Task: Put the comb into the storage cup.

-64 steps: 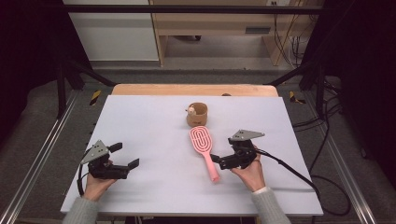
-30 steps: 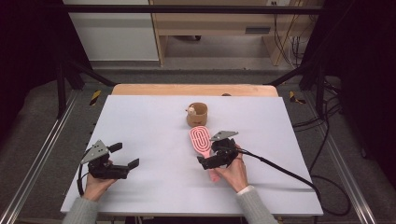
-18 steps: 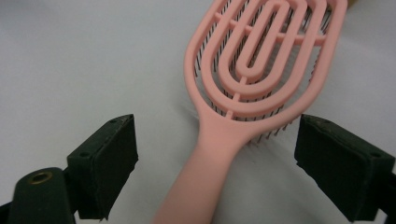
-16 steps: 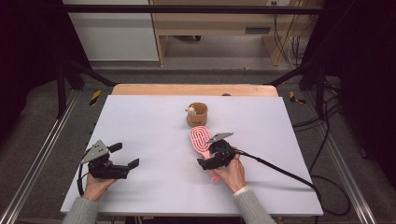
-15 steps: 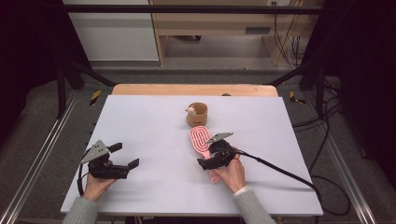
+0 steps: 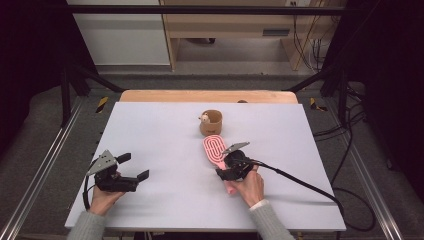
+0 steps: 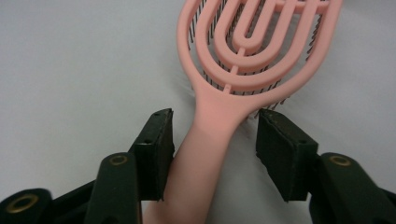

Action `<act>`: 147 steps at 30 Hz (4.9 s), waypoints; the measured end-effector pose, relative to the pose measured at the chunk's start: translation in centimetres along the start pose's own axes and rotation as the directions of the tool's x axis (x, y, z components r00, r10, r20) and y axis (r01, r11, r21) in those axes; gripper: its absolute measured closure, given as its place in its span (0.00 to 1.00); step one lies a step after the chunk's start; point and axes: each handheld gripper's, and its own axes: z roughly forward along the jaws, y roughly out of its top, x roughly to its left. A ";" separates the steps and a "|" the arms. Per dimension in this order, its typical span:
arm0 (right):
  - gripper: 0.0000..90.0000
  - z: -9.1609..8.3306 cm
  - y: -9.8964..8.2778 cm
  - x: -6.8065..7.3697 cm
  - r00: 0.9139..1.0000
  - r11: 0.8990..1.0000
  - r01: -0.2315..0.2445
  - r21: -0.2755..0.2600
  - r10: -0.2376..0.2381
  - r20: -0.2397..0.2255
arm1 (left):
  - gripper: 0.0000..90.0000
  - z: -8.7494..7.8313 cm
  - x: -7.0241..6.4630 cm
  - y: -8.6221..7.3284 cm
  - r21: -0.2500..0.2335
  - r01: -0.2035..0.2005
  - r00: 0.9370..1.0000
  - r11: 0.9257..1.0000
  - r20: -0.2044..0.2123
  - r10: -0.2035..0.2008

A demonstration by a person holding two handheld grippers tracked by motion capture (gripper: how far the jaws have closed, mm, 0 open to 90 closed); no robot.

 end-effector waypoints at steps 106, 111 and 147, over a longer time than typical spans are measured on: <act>0.77 -2.7 1.6 0.0 0.998 0.998 0.055 -0.003 -0.055 0.006 | 0.00 0.1 -0.2 0.2 0.005 0.008 1.000 1.000 -0.003 -0.008; 0.77 -3.1 1.5 0.0 0.998 0.998 0.067 -0.015 -0.067 0.005 | 0.00 0.2 -0.4 0.3 0.003 0.009 1.000 1.000 0.001 -0.009; 0.77 -5.0 1.2 0.8 0.987 0.976 0.138 -0.166 -0.149 -0.056 | 0.00 1.2 -3.1 1.8 0.005 0.050 0.999 0.999 0.008 -0.050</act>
